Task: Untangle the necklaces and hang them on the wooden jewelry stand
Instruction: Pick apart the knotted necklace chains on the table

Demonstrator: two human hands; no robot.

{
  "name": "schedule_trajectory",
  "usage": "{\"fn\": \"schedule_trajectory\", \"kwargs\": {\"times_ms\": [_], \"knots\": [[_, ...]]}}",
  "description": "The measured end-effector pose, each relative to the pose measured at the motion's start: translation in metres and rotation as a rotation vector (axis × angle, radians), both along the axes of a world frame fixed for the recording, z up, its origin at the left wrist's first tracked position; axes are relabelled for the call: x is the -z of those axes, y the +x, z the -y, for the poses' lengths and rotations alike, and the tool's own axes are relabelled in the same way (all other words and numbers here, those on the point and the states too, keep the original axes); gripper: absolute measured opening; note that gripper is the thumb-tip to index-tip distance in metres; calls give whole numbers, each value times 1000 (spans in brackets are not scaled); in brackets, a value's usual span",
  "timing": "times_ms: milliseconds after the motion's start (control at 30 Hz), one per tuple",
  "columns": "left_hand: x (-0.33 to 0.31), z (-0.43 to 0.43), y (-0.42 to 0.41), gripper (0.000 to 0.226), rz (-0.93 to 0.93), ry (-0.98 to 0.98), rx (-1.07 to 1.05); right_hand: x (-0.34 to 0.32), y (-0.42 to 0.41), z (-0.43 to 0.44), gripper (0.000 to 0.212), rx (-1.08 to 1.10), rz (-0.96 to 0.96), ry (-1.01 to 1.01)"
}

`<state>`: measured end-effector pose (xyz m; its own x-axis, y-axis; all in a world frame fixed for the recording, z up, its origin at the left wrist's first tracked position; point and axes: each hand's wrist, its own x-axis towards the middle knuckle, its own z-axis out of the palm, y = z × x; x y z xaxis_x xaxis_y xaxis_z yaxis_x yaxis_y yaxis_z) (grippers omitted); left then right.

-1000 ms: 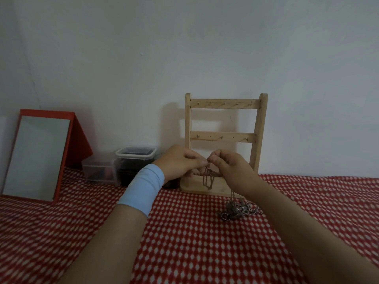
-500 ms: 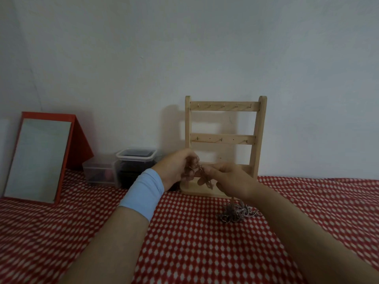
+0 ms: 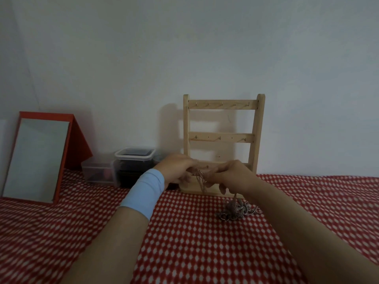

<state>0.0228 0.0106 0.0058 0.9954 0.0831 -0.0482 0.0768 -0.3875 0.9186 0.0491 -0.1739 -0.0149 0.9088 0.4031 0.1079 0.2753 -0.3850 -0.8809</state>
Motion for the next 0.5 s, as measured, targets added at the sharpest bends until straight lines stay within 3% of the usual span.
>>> {"fn": "schedule_trajectory", "kwargs": {"times_ms": [67,133,233,367,433,500], "knots": [[4,0,-1,26,7,-150,60,-1,0,1,13,-3,-57,-53],[7,-2,0,30,27,-160,93,-1,1,3,13,-1,-126,-54],[6,-2,1,27,9,-63,67,-1,2,4,11,27,-169,25],[5,-2,3,39,30,268,5,1,0,4,14,-26,-171,111],[4,0,3,45,84,264,49,2,-1,3,17,-57,-155,118],[0,3,-2,36,74,193,171,2,-1,3,19,-73,-130,125]]}}
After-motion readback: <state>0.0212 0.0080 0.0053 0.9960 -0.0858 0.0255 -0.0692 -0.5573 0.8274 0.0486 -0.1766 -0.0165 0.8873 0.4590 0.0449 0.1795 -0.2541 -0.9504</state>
